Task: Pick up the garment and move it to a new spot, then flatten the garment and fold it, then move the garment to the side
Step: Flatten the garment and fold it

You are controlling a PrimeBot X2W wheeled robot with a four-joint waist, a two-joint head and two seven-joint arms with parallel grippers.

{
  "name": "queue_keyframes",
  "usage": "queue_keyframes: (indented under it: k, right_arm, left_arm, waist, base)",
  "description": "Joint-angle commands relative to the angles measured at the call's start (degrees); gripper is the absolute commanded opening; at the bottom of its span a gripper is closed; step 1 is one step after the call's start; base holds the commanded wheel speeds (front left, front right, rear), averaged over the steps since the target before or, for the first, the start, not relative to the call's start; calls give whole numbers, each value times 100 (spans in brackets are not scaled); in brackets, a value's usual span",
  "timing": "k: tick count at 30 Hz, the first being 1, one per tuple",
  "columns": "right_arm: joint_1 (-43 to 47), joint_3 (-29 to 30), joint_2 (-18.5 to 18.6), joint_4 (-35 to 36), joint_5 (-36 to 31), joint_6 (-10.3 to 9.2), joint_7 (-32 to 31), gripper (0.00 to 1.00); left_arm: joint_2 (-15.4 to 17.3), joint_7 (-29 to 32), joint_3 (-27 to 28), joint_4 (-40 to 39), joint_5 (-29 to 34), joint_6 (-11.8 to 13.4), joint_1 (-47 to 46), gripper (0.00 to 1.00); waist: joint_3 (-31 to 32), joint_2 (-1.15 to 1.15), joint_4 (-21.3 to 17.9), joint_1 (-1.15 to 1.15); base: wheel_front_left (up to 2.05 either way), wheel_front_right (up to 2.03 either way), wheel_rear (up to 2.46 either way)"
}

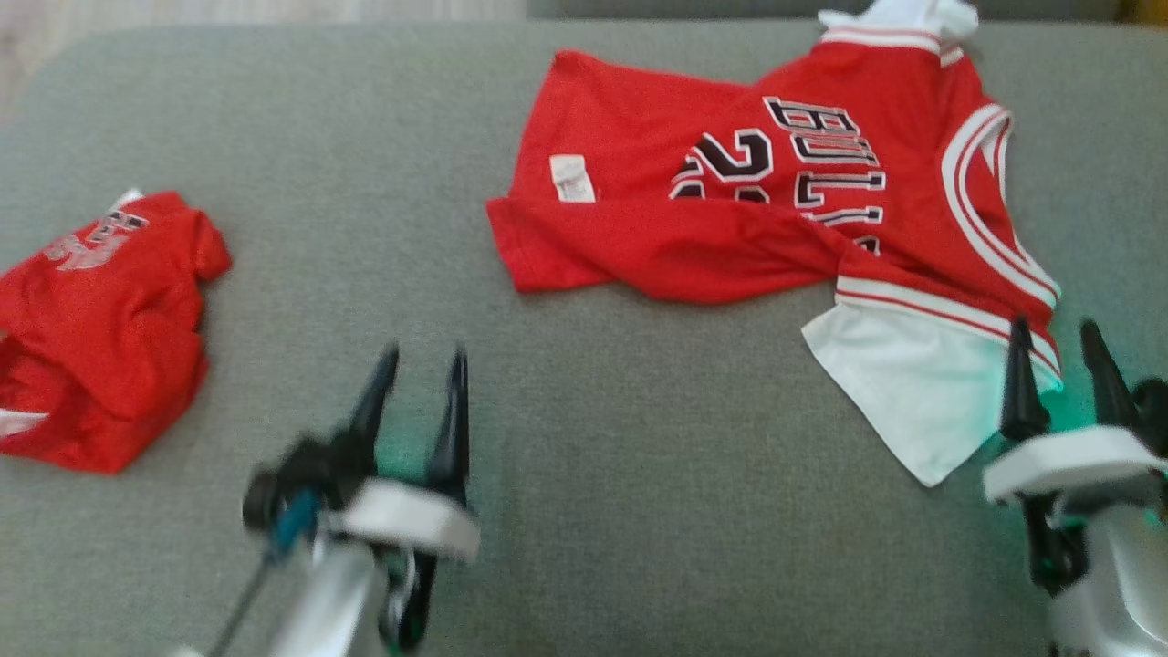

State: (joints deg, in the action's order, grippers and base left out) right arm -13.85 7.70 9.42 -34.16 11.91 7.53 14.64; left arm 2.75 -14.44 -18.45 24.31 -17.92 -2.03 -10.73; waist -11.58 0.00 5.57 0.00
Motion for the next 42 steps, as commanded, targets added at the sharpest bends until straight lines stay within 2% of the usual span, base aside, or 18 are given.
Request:
queue_keyframes:
  k: [1, 8, 12, 19, 27, 28, 29, 31, 37, 41, 42]
  right_arm:
    - [-241, -229, -43, 339, -26, -4, 36, 100]
    - [-506, -900, -183, 828, 6, -4, 36, 100]
    - [-616, -1102, -185, 932, 67, -4, 36, 100]
    - [-667, -1236, -176, 1016, 173, -4, 36, 100]
    - [-692, -1255, -194, 1066, 197, -4, 36, 100]
    - [-693, -1254, -196, 1064, 199, -4, 36, 100]
    - [-694, -1251, -198, 1060, 199, -4, 36, 100]
    - [-694, -1238, -202, 1053, 198, -4, 36, 100]
    - [-562, -1124, -224, 926, 208, -4, 36, 100]
    - [-427, -1117, -293, 823, 222, -4, 36, 100]
    - [-391, -1114, -309, 800, 221, -4, 36, 100]
  left_arm:
    - [13, -56, 219, -87, -83, -61, -546, 100]
    - [13, -56, 227, 813, -647, -411, -2034, 100]
    - [13, -56, 86, 1392, -846, -512, -2582, 100]
    - [13, -56, -240, 2021, -1324, -543, -3032, 100]
    - [53, -56, -257, 1944, -1277, -545, -3087, 100]
    - [52, -56, -269, 1952, -1269, -545, -3074, 92]
    - [51, -56, -284, 1953, -1260, -545, -3064, 44]
    - [50, -56, -301, 1906, -1236, -545, -3053, 0]
    - [39, -56, -238, 1213, -835, -545, -2676, 0]
    - [40, -56, -382, 722, -597, -546, -2245, 0]
    - [62, -56, -407, 596, -536, -546, -2125, 9]
  waist:
    - [-244, 0, -134, 0]
    - [-802, 0, -387, 0]
    - [-982, 0, -502, 0]
    - [-1125, 0, -641, 0]
    - [-1181, 0, -684, 0]
    - [-1178, 0, -686, 0]
    - [-1172, 0, -684, 0]
    - [-1158, 0, -672, 0]
    - [-810, 0, -485, 0]
    - [-443, 0, -359, 0]
    - [-356, 0, -335, 0]
  base:
    - [0, 0, 0]
    - [0, 0, 0]
    - [0, 0, 0]
    - [0, 0, 0]
    - [0, 0, 0]
    - [0, 0, 0]
    - [0, 0, 0]
    - [0, 0, 0]
    - [0, 0, 0]
    - [0, 0, 0]
    - [0, 0, 0]
